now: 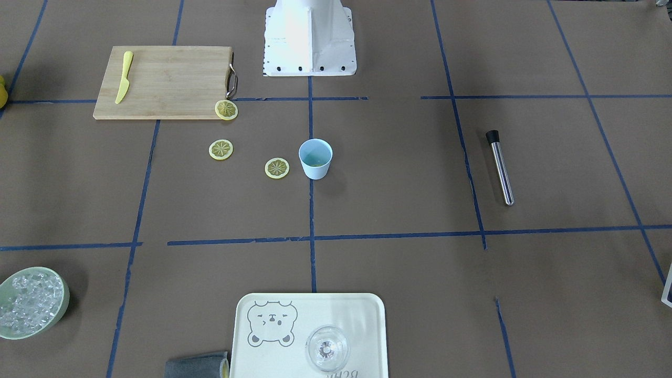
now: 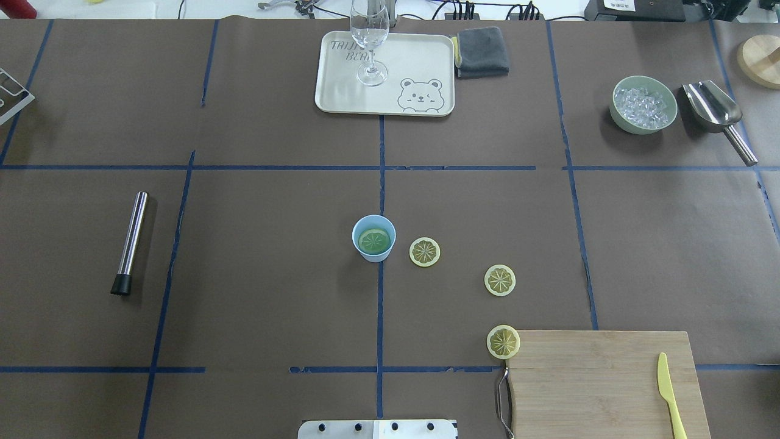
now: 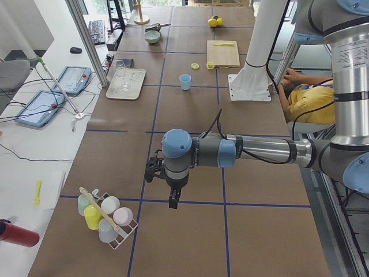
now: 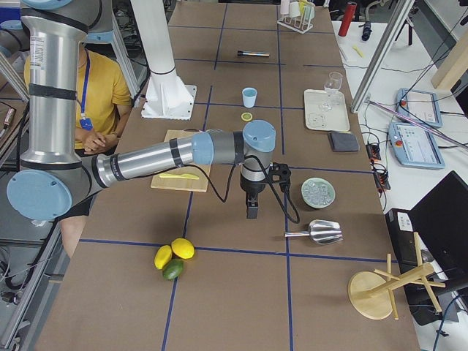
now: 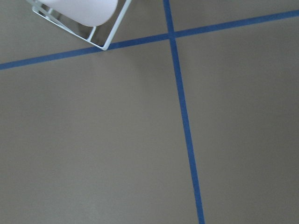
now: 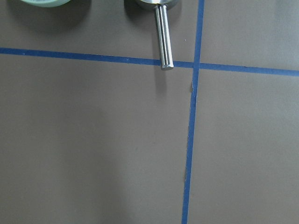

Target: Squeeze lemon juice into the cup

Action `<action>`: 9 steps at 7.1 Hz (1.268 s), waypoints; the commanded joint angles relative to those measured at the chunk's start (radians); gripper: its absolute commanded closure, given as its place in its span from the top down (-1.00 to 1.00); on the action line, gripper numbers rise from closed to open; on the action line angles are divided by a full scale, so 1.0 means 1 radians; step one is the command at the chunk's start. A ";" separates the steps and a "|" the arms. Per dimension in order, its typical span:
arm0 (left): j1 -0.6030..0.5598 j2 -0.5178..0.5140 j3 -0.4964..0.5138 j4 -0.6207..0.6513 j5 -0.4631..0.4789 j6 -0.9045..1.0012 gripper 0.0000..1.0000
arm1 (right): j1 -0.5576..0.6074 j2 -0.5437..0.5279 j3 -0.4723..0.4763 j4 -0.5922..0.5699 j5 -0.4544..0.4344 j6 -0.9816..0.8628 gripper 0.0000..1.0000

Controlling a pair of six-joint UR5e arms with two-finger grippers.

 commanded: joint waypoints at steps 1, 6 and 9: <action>-0.010 -0.009 -0.005 -0.004 0.002 -0.002 1.00 | 0.000 0.000 0.003 0.000 0.001 0.000 1.00; -0.016 -0.004 -0.020 -0.004 -0.003 -0.008 1.00 | -0.001 -0.005 -0.001 0.000 -0.002 0.017 1.00; -0.017 -0.001 -0.025 -0.004 -0.003 -0.007 1.00 | -0.001 -0.006 0.001 0.000 -0.002 0.017 1.00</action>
